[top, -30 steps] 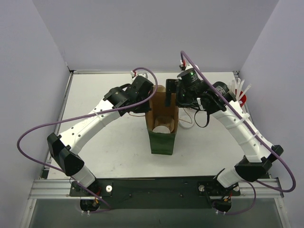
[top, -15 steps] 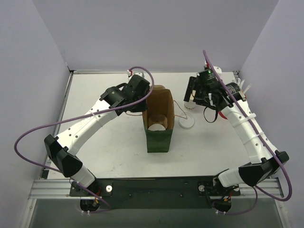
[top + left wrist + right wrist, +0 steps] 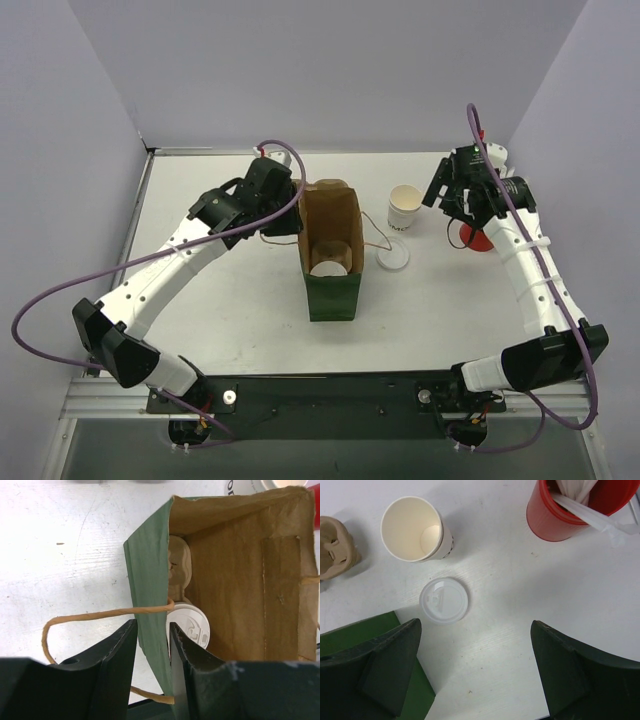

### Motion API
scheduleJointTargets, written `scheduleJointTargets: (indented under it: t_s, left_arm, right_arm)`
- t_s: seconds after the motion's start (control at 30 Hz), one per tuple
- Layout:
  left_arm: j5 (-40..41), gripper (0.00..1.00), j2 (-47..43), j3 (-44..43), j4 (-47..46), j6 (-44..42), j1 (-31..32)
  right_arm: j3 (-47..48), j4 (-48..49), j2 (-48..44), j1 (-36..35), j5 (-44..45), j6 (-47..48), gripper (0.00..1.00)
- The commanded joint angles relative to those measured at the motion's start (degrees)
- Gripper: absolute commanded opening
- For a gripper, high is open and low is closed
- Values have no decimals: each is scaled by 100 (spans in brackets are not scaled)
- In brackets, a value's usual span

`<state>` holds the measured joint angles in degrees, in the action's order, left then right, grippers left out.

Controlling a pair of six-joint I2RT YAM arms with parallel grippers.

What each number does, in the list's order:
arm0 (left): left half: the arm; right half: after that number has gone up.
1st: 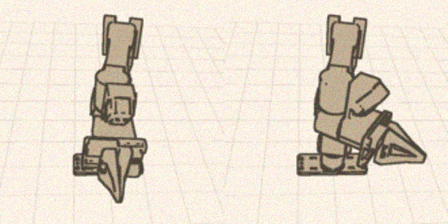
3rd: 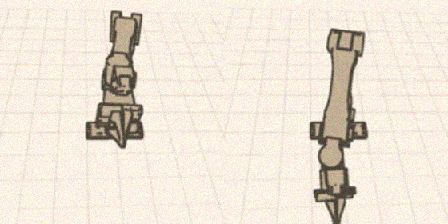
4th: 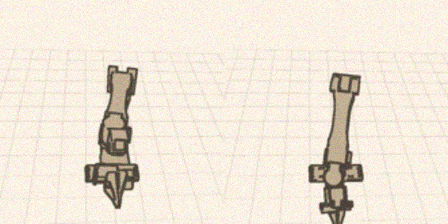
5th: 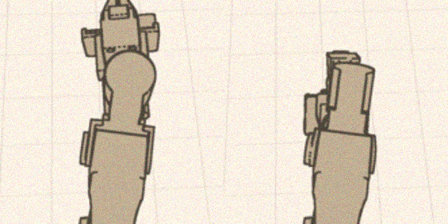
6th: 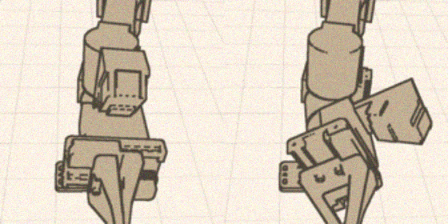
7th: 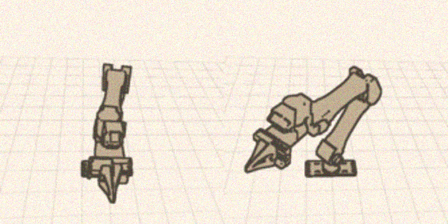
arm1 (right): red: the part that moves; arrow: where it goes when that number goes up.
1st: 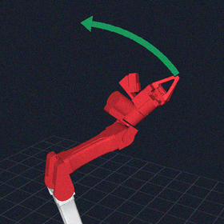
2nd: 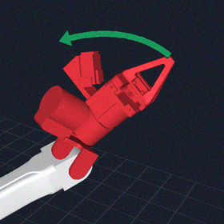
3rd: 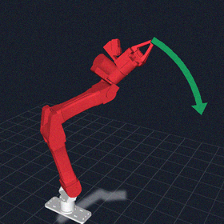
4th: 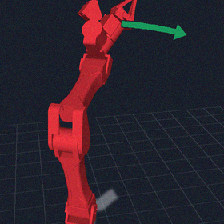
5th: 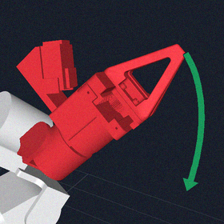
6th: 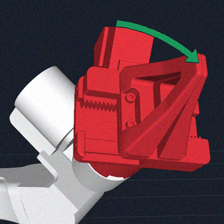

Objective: Pack the takeout coffee

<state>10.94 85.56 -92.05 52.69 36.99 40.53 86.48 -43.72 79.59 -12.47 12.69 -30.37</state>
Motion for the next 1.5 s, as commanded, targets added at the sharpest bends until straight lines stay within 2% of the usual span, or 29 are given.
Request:
scheduleJointTargets:
  t_s: [0.0,0.2,0.33,0.5,0.7,0.87,1.03,1.3,1.47]
  left_arm:
    - [-548,45,-364,117,-733,-245,-212]
    - [-935,55,-435,117,-988,-535,-414]
    - [-1233,57,-514,144,-1216,-641,-546]
    - [-1445,58,-505,3,-1287,-702,-564]
    - [-1542,57,-426,-278,-1191,-790,-573]
    - [-1560,57,-426,-322,-1191,-808,-573]
    - [-1604,57,-356,-419,-1164,-808,-573]
    - [-1621,57,-312,-419,-1182,-799,-573]
    - [-1630,57,-268,-436,-1182,-825,-582]
  right_arm:
    - [167,101,3,174,392,136,84]
    - [431,189,241,315,770,312,80]
    - [607,180,504,473,1016,523,77]
    - [738,180,706,964,1122,585,70]
    - [748,189,838,1598,858,585,65]
    - [669,207,1049,2142,516,462,57]
    - [765,294,1199,2486,392,418,56]
    - [792,1154,1621,3127,-20,418,54]
    - [739,1875,1867,3198,-135,532,52]
